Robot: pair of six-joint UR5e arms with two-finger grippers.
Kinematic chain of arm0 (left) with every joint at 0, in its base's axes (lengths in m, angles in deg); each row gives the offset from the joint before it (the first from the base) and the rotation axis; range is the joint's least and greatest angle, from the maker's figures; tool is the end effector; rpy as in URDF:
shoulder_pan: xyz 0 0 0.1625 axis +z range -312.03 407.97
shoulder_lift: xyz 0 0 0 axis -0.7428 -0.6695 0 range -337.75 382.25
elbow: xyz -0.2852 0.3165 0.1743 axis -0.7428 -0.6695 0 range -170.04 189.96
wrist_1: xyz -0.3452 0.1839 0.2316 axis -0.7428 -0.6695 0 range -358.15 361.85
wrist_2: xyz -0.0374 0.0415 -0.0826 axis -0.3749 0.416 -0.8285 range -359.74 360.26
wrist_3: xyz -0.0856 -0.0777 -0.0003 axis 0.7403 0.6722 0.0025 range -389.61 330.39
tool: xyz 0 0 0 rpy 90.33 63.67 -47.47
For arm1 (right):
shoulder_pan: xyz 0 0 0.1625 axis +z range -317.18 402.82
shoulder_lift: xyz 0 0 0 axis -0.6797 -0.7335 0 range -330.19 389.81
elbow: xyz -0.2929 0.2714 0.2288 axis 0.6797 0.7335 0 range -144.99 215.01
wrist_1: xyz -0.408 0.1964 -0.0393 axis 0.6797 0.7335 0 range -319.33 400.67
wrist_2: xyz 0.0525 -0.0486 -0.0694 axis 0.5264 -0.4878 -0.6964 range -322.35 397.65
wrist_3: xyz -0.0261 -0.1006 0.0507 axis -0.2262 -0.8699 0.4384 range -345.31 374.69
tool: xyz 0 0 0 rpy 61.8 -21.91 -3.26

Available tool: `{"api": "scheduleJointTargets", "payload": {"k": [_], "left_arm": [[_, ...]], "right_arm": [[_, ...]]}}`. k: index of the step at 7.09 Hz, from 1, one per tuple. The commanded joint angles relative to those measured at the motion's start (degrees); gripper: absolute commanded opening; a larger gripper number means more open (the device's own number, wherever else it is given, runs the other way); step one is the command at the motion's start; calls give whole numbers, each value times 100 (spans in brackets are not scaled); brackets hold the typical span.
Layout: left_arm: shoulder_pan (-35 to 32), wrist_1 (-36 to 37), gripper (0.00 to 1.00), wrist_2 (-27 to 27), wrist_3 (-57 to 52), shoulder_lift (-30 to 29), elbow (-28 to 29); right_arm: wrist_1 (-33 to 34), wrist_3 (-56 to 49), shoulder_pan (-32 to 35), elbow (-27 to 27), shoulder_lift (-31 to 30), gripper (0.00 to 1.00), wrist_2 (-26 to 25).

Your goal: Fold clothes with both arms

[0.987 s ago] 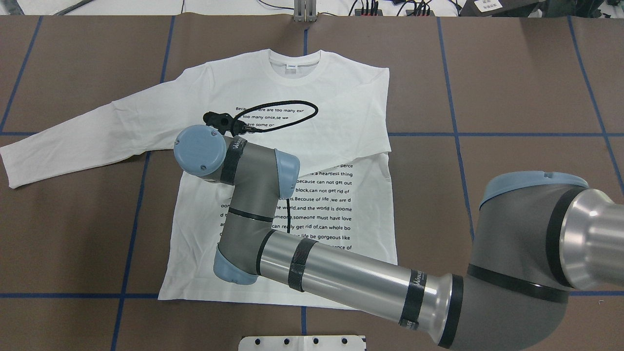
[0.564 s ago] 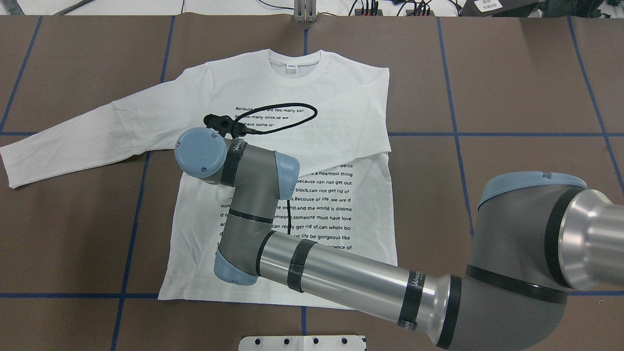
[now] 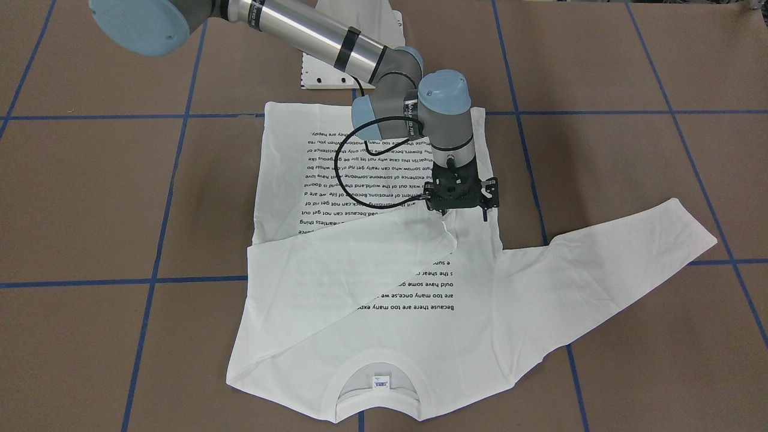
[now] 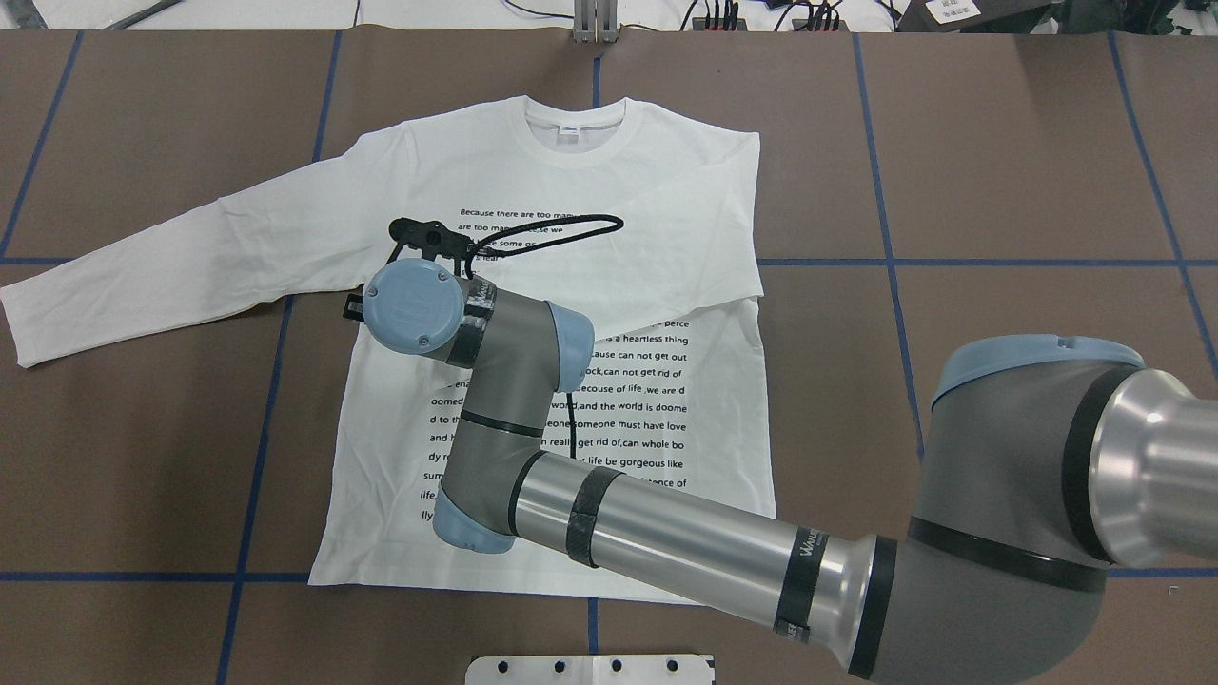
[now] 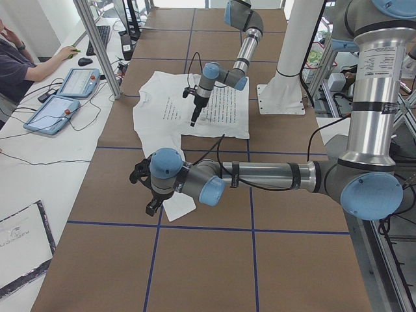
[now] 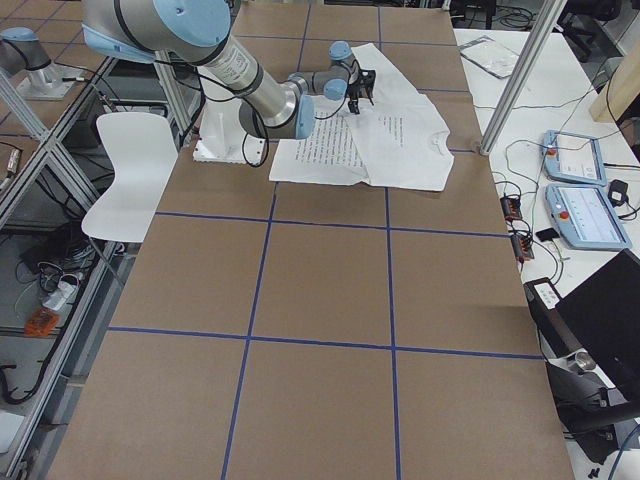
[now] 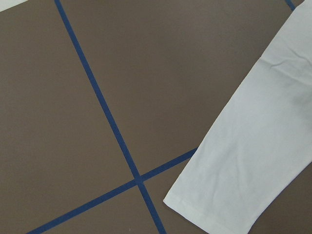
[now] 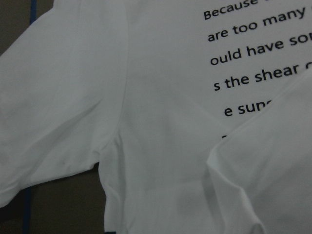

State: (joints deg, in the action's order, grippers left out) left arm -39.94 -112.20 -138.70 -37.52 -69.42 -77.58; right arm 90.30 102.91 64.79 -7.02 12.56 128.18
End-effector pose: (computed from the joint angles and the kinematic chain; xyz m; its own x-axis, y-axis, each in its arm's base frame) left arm -0.0253 -0.5708 0.6590 0.6346 0.4448 -0.6320 -0.1219 0.8652 0.4864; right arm -0.8602 -0.4896 0.0751 0.4011 0.1284 0.9070 -0.3540 0.9349 0.0241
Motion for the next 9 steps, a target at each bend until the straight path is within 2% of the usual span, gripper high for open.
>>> {"api": "scheduleJointTargets", "payload": {"k": [1, 3, 4, 6, 8, 9], "left_arm": [[2, -4, 100, 9, 0, 0, 0], [2, -47, 100, 53, 35, -78, 192], [11, -544, 100, 157, 522, -88, 420], [211, -2246, 99, 745, 2066, 52, 982], [947, -3147, 96, 1254, 3604, 289, 1108], [1212, -3516, 95, 1300, 4500, 377, 1116]], "right_arm": [[-305, -7, 0, 28, 178, 89, -44], [-227, -7, 0, -25, 249, 93, -9], [305, -15, 0, -304, 240, 100, -9], [2322, -261, 87, -1541, 196, 100, 113], [3381, -384, 533, -2114, 144, 100, 892], [3934, -715, 762, -2465, 74, 100, 1166]]}}
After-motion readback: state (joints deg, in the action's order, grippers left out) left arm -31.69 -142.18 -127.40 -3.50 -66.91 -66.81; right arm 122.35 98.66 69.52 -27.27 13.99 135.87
